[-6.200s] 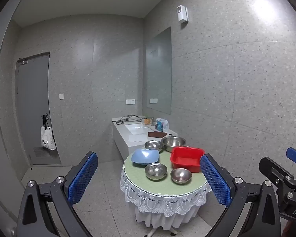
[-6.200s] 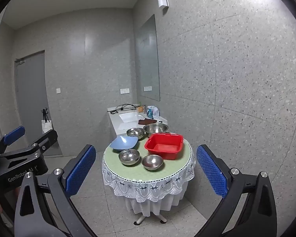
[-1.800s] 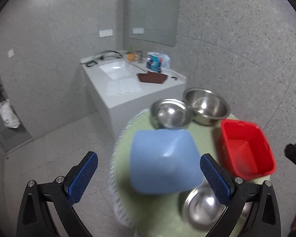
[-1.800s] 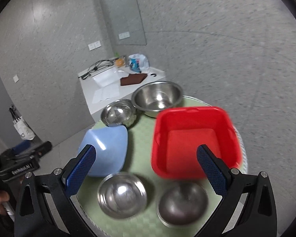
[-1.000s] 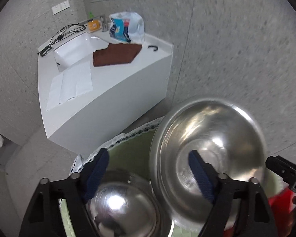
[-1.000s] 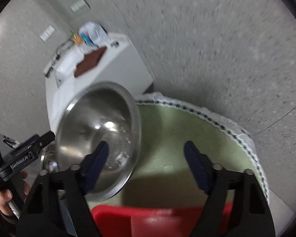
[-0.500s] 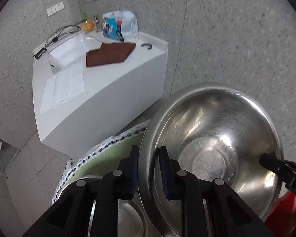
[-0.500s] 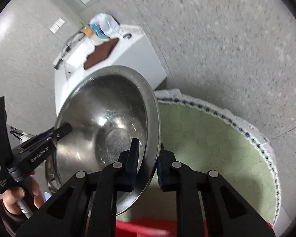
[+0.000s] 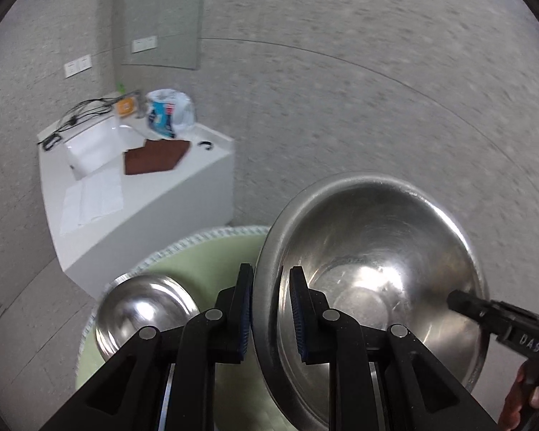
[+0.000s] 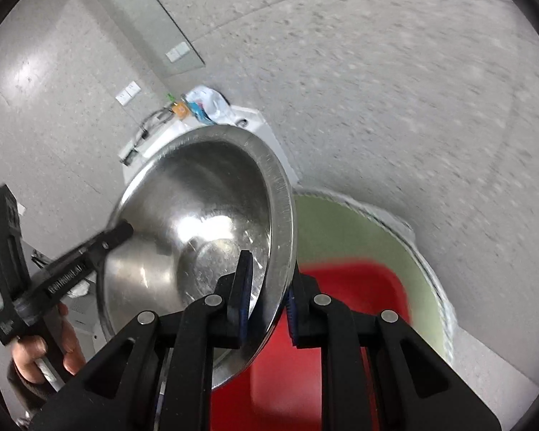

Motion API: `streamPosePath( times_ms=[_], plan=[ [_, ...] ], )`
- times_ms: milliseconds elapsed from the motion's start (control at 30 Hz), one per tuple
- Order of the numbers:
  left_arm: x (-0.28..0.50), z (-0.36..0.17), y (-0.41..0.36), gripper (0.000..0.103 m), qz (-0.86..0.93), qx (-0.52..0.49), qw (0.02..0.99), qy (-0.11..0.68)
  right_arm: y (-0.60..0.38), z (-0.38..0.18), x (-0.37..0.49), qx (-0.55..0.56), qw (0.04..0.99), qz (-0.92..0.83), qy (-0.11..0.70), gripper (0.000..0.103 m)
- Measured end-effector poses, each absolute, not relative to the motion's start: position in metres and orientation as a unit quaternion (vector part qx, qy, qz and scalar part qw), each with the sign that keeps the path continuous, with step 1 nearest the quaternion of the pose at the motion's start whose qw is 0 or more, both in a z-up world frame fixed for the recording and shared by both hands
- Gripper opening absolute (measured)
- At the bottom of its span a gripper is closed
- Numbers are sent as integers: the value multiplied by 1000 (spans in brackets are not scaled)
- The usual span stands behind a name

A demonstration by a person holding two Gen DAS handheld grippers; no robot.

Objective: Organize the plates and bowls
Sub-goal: 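Grasp the large steel bowl rim with both grippers and lift it, then lower the steel bowl into the red basin and open both grippers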

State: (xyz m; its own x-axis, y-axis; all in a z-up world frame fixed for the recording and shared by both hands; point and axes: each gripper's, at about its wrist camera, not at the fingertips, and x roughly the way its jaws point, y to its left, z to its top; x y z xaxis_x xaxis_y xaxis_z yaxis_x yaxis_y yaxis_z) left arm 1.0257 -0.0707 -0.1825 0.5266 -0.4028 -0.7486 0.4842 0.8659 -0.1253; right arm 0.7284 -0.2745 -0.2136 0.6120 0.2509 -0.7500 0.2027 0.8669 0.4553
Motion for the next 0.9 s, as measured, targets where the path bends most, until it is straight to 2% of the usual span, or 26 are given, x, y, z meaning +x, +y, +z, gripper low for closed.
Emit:
streamPosePath(
  times_ms=[267, 467, 633, 700, 767, 900],
  plan=[
    [955, -216, -67, 16, -285, 83, 841, 451, -285, -262, 655, 288, 826, -25, 484, 18],
    [943, -257, -85, 16, -276, 115, 829, 473, -277, -284, 638, 277, 819, -48, 501, 21],
    [940, -268, -101, 17, -272, 132, 828, 472, -275, -300, 634, 264, 815, -55, 513, 22],
    [940, -264, -107, 18, -271, 138, 829, 470, -276, -306, 636, 259, 813, -57, 518, 22],
    [938, -262, -110, 26, -279, 141, 828, 465, -274, -309, 637, 253, 811, -61, 523, 24],
    [934, -258, -104, 32, -291, 142, 826, 462, -271, -313, 639, 246, 812, -66, 526, 29]
  ],
)
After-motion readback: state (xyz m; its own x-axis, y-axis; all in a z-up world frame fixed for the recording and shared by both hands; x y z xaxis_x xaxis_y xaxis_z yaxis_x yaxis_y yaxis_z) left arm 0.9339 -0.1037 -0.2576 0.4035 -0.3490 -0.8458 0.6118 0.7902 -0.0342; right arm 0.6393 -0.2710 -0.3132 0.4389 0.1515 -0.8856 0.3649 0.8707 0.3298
